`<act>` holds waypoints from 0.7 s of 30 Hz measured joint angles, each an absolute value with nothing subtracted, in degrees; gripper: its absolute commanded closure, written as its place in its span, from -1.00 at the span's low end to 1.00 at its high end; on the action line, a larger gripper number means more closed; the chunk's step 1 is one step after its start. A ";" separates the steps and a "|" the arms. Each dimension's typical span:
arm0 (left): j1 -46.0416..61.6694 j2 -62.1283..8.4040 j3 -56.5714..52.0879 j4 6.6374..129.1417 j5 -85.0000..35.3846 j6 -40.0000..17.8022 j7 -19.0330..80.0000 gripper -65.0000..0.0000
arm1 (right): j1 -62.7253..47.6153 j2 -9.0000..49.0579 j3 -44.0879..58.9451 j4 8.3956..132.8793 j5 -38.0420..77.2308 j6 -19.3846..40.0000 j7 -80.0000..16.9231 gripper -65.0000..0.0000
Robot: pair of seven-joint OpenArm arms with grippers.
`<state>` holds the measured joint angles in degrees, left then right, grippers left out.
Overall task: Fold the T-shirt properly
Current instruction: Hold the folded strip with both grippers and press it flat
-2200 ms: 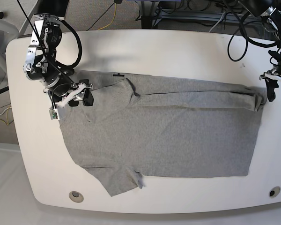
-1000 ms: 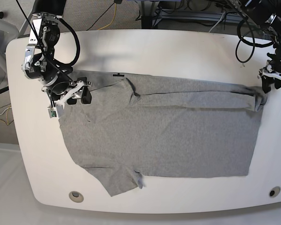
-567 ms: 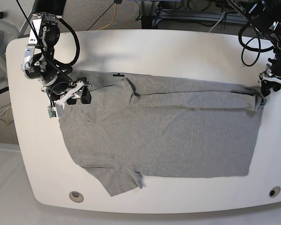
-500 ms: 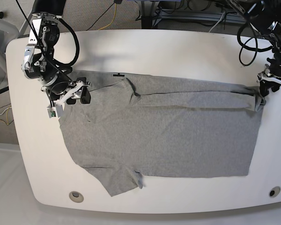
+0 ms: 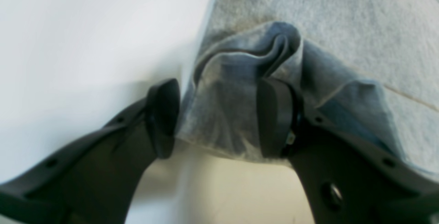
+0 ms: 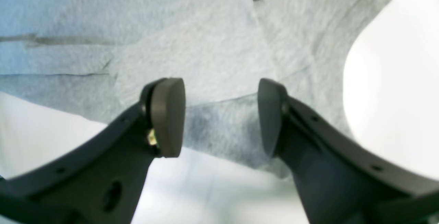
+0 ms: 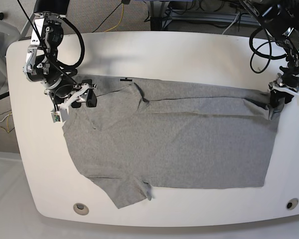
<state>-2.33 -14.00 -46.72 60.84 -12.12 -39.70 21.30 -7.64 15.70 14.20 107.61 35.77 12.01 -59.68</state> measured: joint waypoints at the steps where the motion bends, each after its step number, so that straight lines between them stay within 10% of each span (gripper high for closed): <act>1: -2.33 -13.91 -46.76 60.84 -12.12 -39.70 21.17 -0.04 | -7.70 15.66 14.20 107.61 35.77 12.01 -59.68 0.03; 7: -2.28 -13.65 -46.81 60.90 -12.25 -39.72 21.12 0.11 | -7.70 15.73 14.22 107.61 35.77 11.99 -59.64 0.03; 16: -2.20 -13.52 -46.87 60.90 -11.97 -39.70 21.58 0.91 | -8.34 15.70 14.20 107.61 35.75 11.99 -59.64 0.03; 21: -2.09 -13.39 -46.87 60.90 -11.79 -39.75 21.56 0.93 | -8.38 15.70 14.20 107.61 35.77 11.99 -59.64 0.03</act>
